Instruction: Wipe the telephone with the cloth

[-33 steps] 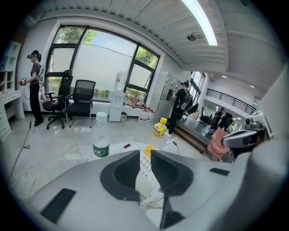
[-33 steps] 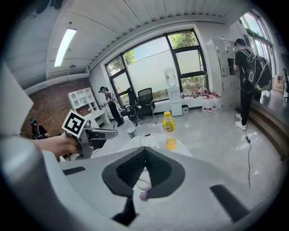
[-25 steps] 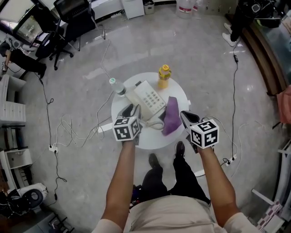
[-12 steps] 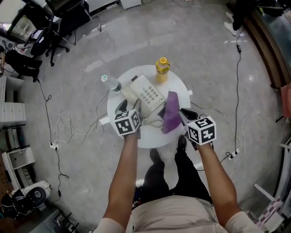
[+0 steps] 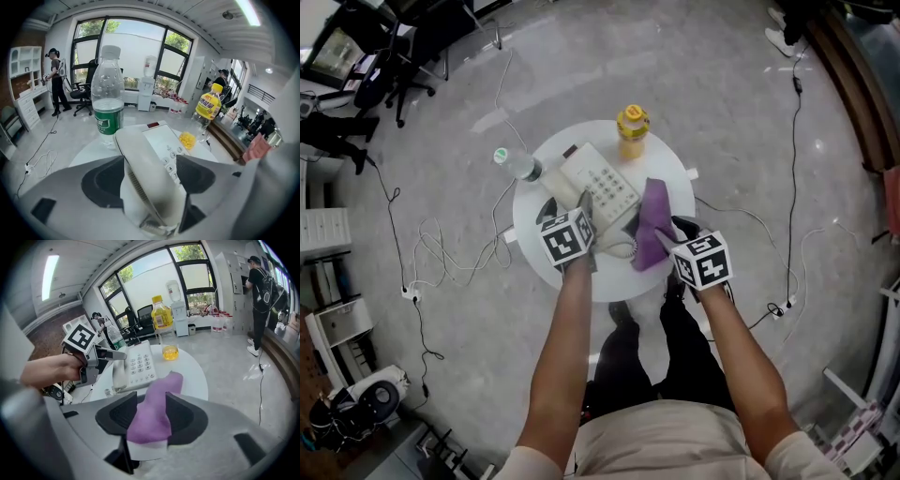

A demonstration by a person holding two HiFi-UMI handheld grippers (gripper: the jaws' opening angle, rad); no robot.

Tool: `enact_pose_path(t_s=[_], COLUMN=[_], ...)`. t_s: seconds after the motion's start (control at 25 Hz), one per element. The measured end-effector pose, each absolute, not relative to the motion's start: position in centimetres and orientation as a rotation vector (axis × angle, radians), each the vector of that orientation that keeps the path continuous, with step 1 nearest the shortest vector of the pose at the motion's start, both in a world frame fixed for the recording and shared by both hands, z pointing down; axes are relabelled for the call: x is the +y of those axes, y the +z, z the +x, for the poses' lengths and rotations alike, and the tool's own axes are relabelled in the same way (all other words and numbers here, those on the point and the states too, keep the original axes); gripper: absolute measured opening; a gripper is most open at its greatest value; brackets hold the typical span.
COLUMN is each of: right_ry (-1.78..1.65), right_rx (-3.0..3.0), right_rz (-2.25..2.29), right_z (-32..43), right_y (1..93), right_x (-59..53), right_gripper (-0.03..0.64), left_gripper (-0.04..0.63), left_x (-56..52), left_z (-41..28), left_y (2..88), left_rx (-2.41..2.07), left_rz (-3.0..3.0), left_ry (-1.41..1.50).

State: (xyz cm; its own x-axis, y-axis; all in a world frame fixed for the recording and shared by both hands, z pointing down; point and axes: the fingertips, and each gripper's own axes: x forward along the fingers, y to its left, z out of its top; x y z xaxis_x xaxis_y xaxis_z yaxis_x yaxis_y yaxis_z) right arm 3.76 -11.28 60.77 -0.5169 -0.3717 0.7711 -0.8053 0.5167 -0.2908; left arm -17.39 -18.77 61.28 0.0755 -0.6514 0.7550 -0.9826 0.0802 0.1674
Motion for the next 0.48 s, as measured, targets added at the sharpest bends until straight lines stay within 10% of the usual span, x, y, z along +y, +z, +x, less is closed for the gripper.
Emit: enact_pose_path(t_s=[0.48], right_ry=[0.847], right_rx=[-1.959], right_rz=[0.879], right_z=[4.6], right_y=[67.5], right_x=[-10.3], right_gripper=[0.136], left_gripper=[0.325], left_x=[-19.2], left_z=[-17.6], left_y=[63.1], left_rx=[-1.716], left_rz=[1.590], left_ry=[0.608])
